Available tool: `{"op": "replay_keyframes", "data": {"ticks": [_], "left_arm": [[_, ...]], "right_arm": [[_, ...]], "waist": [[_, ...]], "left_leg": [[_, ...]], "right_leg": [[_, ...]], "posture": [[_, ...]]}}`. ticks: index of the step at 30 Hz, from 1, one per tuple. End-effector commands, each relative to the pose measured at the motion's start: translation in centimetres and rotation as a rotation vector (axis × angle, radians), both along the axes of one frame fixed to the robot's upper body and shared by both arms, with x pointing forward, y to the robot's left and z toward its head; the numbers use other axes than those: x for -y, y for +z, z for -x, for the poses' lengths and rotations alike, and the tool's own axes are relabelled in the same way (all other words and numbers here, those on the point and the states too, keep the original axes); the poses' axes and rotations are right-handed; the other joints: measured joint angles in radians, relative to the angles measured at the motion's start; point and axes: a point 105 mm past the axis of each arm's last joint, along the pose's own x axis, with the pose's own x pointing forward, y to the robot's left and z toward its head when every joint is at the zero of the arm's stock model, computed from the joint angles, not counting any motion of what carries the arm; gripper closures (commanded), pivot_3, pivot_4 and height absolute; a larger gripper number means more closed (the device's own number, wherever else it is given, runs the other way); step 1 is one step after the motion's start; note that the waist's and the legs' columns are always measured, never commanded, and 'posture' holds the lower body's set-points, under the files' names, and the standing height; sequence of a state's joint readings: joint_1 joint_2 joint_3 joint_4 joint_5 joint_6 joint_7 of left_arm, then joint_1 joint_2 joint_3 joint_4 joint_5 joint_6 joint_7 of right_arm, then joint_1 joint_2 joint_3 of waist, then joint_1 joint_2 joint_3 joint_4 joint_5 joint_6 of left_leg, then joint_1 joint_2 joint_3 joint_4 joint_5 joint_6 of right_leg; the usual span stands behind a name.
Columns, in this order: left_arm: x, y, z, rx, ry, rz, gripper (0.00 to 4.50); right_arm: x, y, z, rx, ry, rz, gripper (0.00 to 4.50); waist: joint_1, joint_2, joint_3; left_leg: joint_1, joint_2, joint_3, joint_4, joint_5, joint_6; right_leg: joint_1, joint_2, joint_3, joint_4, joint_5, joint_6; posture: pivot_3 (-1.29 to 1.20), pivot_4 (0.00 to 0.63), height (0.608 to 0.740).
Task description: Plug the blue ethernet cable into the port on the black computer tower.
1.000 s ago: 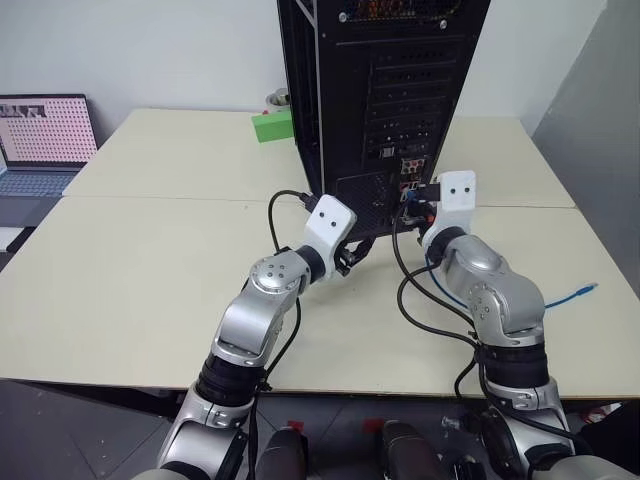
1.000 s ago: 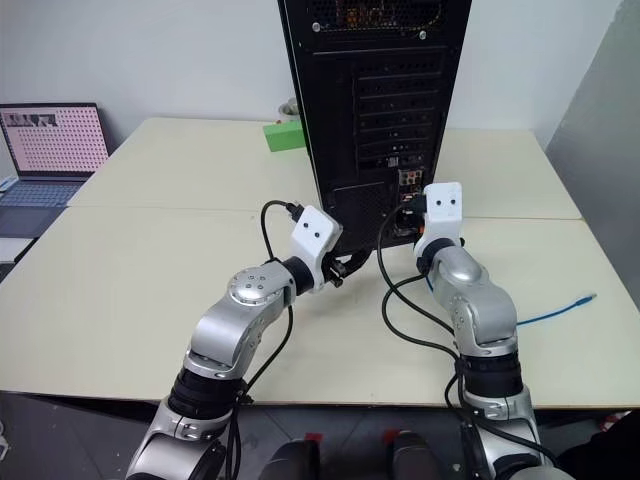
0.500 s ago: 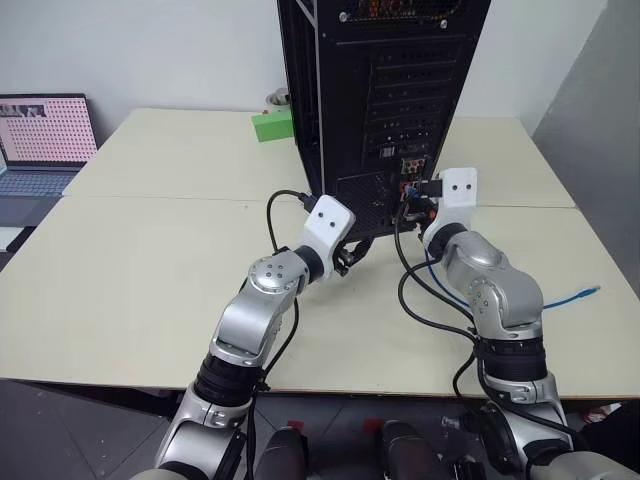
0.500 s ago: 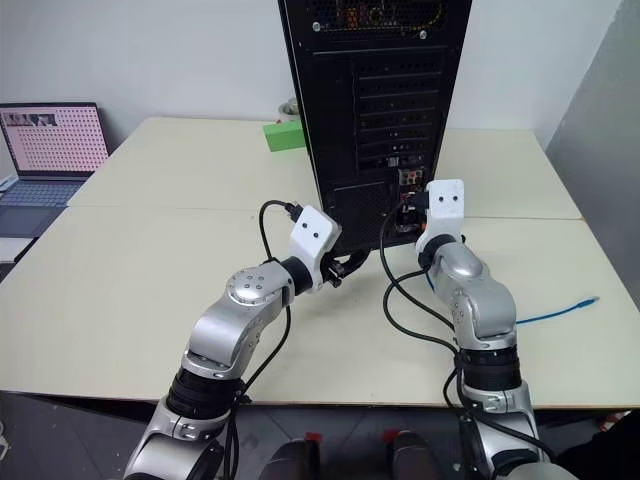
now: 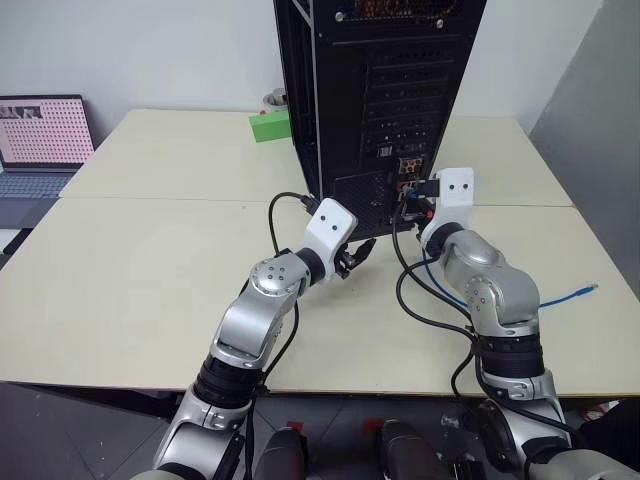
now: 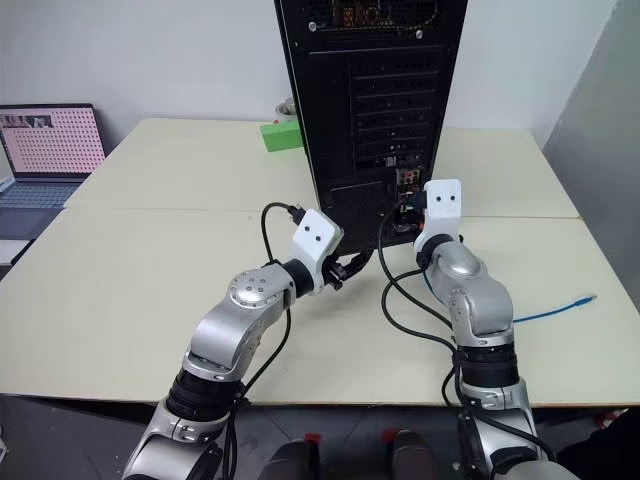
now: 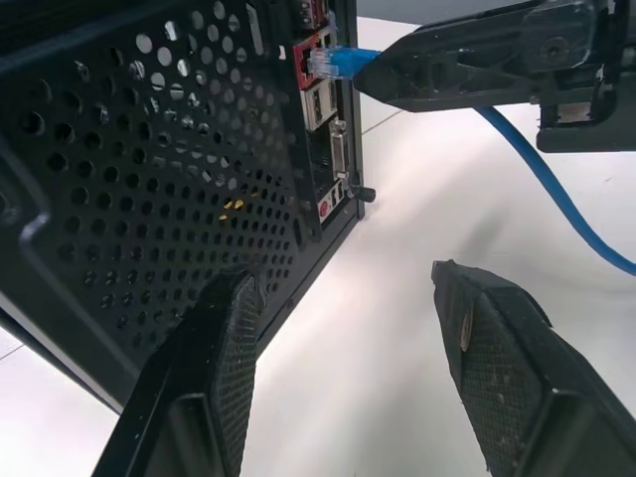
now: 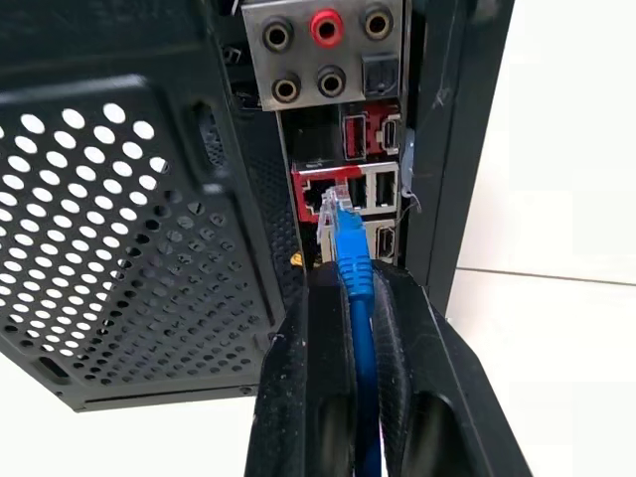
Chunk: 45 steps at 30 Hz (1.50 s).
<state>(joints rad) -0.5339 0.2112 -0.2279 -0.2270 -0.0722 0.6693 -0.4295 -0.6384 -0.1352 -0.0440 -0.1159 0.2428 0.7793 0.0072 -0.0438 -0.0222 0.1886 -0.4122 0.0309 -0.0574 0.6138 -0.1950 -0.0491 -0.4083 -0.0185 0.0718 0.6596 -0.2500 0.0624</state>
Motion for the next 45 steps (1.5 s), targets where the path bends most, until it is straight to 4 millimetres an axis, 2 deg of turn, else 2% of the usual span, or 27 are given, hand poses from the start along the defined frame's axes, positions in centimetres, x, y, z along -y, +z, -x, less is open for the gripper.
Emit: {"op": "replay_keyframes", "data": {"ticks": [1,18,25,34,45], "left_arm": [[0.3,1.3,0.5,0.056,-0.022,0.017,1.68],[0.4,1.1,0.5,0.058,-0.021,0.009,1.68],[0.1,0.9,0.4,0.055,-0.010,0.005,1.68],[0.0,0.8,0.3,0.052,-0.007,-0.001,1.68],[-0.1,0.8,0.3,0.050,-0.005,-0.004,1.68]], "right_arm": [[-0.5,1.8,-0.1,0.070,0.010,0.016,4.50],[-1.5,2.5,0.2,0.103,0.039,0.047,4.50],[-0.7,2.0,0.5,0.082,0.021,0.035,4.50],[-1.1,2.1,0.9,0.075,0.044,0.021,4.50],[-0.6,2.1,0.6,0.078,0.015,0.019,4.50]], "waist": [[-0.002,0.000,0.000],[-0.013,0.000,0.000],[-0.013,0.000,0.000],[-0.013,0.000,0.000],[-0.013,0.000,0.000]], "left_leg": [[0.000,0.000,0.000,0.000,0.000,0.000],[-0.002,0.000,0.000,0.000,0.000,0.000],[-0.002,0.000,0.000,0.000,0.000,0.000],[-0.003,0.000,0.000,0.000,0.000,0.000],[-0.003,0.000,0.000,0.000,0.000,0.000]], "right_leg": [[0.000,0.000,0.000,0.000,0.000,0.000],[-0.002,0.000,0.000,0.000,0.000,0.000],[-0.002,0.000,0.000,0.000,0.000,0.000],[-0.003,0.000,0.000,0.000,0.000,0.000],[-0.003,0.000,0.000,0.000,0.000,0.000]], "posture": [[0.00,0.150,0.740],[0.00,0.150,0.740],[0.00,0.150,0.740],[0.00,0.150,0.740],[0.00,0.150,0.740]]}}
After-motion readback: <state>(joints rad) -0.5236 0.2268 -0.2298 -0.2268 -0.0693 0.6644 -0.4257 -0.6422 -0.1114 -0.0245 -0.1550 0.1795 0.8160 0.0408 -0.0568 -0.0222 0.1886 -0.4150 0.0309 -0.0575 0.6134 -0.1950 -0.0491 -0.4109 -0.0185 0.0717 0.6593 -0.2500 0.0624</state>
